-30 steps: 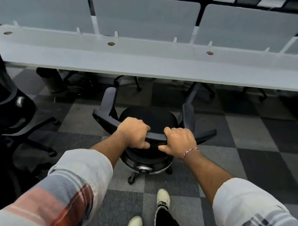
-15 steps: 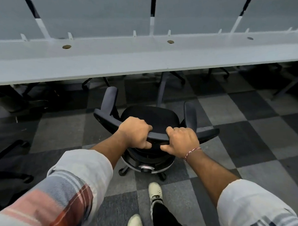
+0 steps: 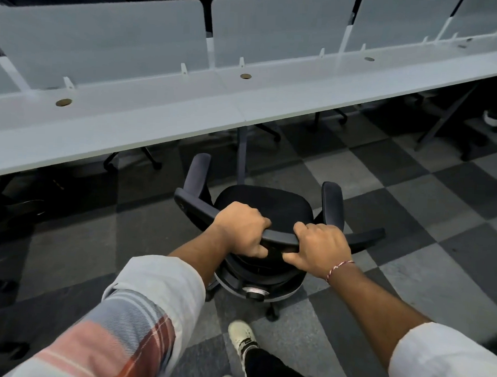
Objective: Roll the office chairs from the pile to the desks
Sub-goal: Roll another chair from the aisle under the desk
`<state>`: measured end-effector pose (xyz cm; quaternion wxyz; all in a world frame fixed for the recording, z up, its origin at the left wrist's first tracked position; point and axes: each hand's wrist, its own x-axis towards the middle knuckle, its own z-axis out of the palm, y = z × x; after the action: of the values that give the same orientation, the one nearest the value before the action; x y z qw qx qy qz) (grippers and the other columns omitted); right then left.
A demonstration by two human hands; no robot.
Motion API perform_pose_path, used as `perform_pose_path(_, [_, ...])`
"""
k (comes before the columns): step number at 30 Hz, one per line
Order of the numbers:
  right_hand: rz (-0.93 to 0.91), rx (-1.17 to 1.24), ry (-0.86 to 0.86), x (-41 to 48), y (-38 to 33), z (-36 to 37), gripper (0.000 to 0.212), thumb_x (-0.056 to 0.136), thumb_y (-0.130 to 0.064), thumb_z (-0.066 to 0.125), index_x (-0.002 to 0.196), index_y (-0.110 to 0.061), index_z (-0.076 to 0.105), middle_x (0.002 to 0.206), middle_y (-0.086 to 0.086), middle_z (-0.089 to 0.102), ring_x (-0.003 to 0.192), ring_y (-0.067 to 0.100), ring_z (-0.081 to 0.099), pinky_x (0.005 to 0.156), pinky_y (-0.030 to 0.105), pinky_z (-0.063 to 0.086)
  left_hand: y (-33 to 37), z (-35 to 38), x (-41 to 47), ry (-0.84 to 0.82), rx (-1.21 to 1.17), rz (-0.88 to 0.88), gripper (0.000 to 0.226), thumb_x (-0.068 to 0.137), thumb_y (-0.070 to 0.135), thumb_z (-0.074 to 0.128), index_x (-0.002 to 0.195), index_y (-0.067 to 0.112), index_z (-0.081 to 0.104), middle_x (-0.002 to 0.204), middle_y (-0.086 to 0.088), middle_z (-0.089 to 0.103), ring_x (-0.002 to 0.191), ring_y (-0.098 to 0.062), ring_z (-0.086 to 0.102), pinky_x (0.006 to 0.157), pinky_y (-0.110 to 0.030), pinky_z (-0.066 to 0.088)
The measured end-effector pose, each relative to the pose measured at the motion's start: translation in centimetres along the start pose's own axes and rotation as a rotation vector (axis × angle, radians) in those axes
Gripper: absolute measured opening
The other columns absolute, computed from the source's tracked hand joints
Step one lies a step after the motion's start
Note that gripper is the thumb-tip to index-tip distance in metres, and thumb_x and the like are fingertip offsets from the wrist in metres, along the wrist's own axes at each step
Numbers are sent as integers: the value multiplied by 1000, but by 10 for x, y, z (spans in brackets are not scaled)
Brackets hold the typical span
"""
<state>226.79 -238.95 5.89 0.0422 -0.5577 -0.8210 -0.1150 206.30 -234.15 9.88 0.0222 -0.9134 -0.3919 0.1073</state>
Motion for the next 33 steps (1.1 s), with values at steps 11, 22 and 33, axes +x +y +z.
perform_pose_path(11, [183,-47,0,-23,44,6,52,62,-64,68,70,-22,38,53,-3,52,45,21,53,45,27,31,20,-11,65,29,41,165,40,81,63,55,87,25,46,78,6,56,67,-20,52,54,-32,30])
perform_pose_path(22, [295,-59,3,-29,96,12,52,55,-57,80,67,-15,52,50,1,51,43,25,53,45,28,34,39,-20,133,101,7,268,40,81,63,54,86,25,43,75,7,51,65,-19,51,56,-32,35])
perform_pose_path(33, [403,-70,9,-23,178,28,50,59,-59,74,69,-15,53,52,1,52,45,25,54,47,29,37,63,-39,231,110,11,350,39,80,63,53,80,26,41,70,7,50,63,-17,53,54,-31,36])
